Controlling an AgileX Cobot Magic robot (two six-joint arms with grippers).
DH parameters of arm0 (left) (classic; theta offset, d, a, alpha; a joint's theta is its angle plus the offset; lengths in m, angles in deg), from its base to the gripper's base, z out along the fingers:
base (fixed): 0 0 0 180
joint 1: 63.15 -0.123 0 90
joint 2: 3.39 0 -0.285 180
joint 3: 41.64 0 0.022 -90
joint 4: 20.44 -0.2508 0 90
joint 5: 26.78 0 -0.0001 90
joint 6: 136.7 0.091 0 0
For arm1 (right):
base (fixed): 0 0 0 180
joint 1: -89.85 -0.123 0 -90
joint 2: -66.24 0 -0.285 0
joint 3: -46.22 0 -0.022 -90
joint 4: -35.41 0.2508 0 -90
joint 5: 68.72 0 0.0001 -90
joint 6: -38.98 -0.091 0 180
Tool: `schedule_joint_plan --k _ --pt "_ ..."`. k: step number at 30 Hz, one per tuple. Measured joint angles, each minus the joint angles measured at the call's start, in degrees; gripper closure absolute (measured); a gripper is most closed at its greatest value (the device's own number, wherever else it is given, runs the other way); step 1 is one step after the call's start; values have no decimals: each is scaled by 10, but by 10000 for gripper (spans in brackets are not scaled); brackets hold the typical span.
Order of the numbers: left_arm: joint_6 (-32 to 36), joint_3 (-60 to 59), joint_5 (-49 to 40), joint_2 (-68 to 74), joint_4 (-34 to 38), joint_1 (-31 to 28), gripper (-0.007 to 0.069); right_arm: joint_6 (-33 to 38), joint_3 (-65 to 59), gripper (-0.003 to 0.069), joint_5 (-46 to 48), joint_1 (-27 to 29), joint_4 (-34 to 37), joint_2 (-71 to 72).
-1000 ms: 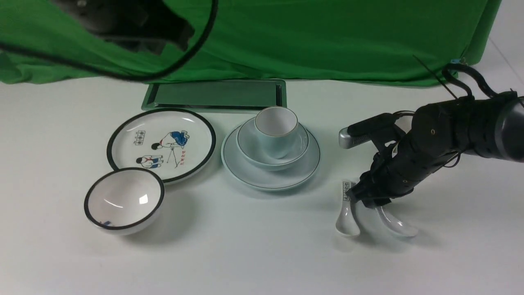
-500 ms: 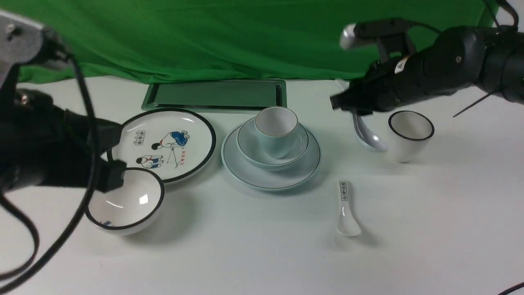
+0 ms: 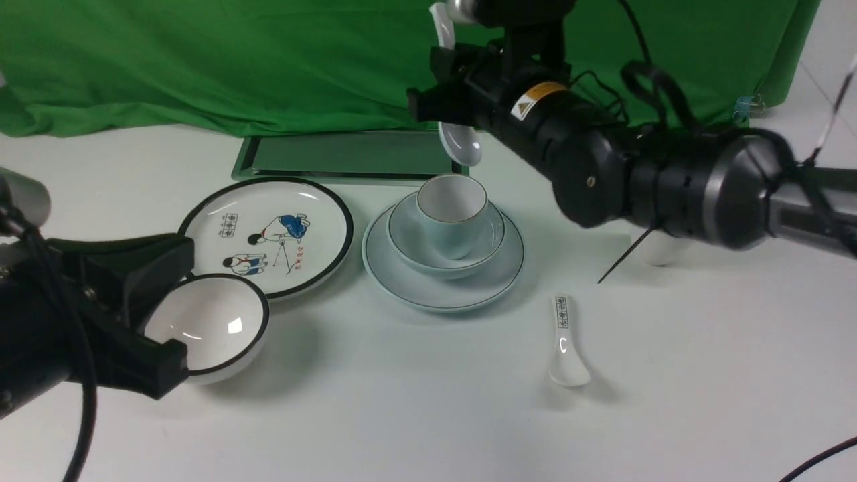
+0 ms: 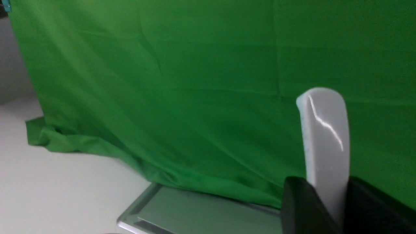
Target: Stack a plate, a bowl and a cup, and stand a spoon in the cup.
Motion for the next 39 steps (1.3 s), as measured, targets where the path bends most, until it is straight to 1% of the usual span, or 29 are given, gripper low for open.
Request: schedule_joint_plan --k 4,12,15,17,19,21,22,24,26,27,28,31,33,39 --pt "1 0 2 0 0 0 661 0 0 494 -32 -4 -1 -37" --pt "3 0 3 0 -7 0 661 1 -2 491 -38 -4 -1 -62" --pt "3 0 4 0 -9 0 661 18 -2 450 -32 -4 -1 -61" --pt "3 0 4 0 -10 0 661 32 -2 399 -17 -4 -1 -61" --pt "3 0 4 0 -11 0 661 46 -2 363 6 -4 -1 -56" --pt "3 0 4 0 -12 0 661 51 -2 356 26 -4 0 -48" --pt "3 0 4 0 -12 0 661 62 -2 359 58 -4 0 -32" --pt "3 0 4 0 -12 0 661 66 -2 391 104 -4 0 -2" --pt "3 0 4 0 -12 0 661 74 -2 455 162 -4 0 43" --pt "3 0 4 0 -12 0 661 75 -2 455 167 -4 0 53" --pt "3 0 4 0 -13 0 661 85 -2 525 213 -4 0 91" --pt "3 0 4 0 -13 0 661 110 -7 622 280 -4 0 178" --pt "3 0 4 0 -13 0 661 124 -30 645 299 -4 0 243" --pt "3 -1 5 0 -13 0 661 137 -167 645 312 -4 0 446"
